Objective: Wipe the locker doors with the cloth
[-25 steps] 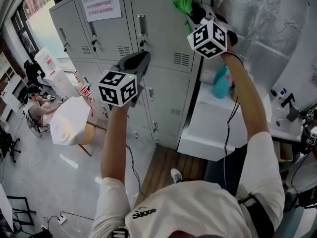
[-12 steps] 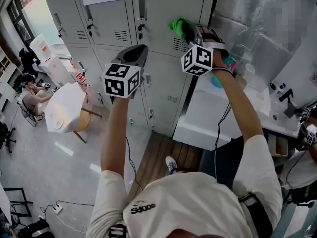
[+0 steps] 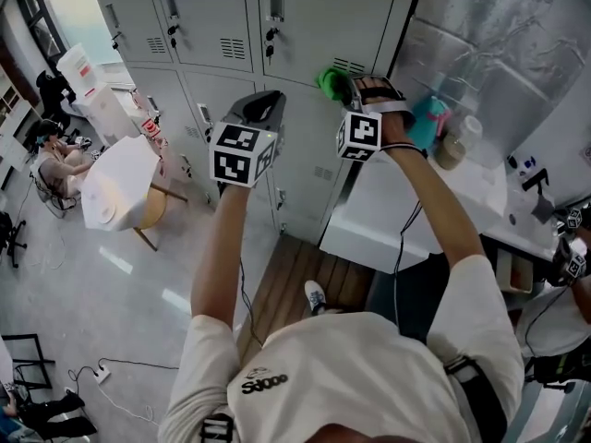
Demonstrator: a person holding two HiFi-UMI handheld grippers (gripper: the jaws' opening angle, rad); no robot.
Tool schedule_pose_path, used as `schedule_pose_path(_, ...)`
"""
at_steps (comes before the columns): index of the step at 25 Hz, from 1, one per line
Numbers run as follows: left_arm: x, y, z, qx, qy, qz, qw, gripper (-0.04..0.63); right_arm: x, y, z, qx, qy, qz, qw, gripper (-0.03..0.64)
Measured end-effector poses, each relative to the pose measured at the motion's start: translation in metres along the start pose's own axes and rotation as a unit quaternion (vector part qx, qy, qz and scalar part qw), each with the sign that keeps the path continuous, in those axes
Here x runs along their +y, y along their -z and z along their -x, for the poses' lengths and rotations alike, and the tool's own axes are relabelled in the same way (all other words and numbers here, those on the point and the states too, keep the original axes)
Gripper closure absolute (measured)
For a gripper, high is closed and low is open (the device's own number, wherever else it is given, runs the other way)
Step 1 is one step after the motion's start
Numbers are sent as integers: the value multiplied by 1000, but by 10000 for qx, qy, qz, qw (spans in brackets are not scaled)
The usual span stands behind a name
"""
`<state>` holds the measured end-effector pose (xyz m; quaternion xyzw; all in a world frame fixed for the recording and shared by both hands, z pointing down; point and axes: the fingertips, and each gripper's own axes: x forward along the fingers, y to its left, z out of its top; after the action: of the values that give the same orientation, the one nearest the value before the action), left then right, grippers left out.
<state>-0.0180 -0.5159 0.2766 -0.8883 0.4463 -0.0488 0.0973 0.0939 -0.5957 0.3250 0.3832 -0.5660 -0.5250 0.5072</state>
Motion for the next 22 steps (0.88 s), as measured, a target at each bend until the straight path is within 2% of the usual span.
schedule_pose_path(5,-1,10,2,78,-14,-112,9999,564,17,-8,-7,-115,-76,96,9999,512)
schedule_pose_path(8,3,10,3,72,-34,-83,9999,563,5,-13,-9,-224,62,127,9996,512)
schedule_pose_path(11,9,5,5,60,-68,-135,9999,563,-30,-18,-9,-382,409,34,9984,512)
schedule_pose_path(15,21,-8,7,1,-163,-215,9996,563,-88,-31,-10,-511,532,-170,9971,511)
schedule_pose_path(22,35,-31,8,-193,-299,-294,9989,565,-214,-53,-7,-908,984,-516,9897,511)
